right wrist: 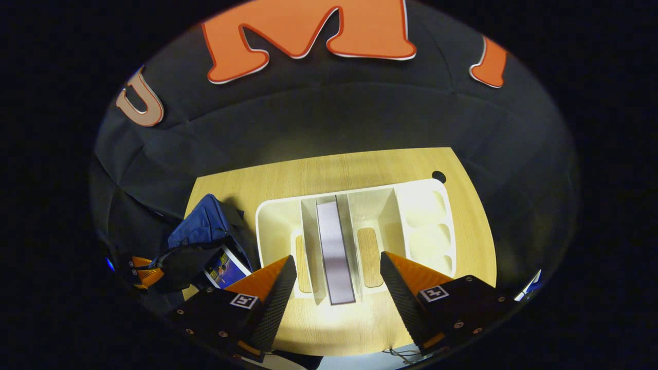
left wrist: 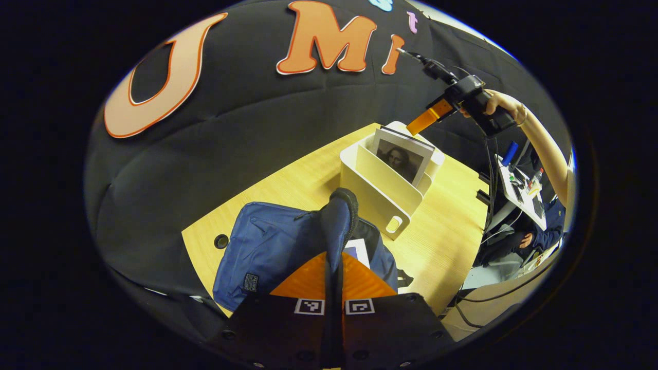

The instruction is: Open the schoolbag, grab two books from the bookshelf and put them into the schoolbag.

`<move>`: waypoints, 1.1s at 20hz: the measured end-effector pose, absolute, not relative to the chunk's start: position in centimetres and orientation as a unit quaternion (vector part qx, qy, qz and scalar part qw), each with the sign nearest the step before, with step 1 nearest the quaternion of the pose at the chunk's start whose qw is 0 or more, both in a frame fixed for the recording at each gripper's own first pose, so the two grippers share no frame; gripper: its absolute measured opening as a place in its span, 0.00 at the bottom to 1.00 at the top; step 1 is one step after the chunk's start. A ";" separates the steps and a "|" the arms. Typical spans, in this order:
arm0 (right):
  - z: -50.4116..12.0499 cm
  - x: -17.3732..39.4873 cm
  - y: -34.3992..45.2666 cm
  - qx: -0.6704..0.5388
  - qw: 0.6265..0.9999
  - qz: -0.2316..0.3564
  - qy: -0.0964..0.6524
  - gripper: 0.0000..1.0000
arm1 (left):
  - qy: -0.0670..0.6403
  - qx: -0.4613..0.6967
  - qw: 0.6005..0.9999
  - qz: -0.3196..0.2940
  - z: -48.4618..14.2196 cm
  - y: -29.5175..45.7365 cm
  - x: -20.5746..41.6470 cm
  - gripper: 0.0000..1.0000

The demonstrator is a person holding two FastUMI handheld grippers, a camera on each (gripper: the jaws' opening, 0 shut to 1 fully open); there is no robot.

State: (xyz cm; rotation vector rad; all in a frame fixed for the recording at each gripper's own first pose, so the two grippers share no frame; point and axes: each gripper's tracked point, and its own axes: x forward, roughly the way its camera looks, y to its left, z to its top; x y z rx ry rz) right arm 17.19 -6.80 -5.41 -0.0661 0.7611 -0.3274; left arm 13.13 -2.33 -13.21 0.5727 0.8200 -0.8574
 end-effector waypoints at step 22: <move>-8.6 17.8 -7.1 -0.027 0.895 -0.170 0.412 0.36 | 0.390 0.260 0.795 -0.385 -13.6 -1.9 13.9 0.01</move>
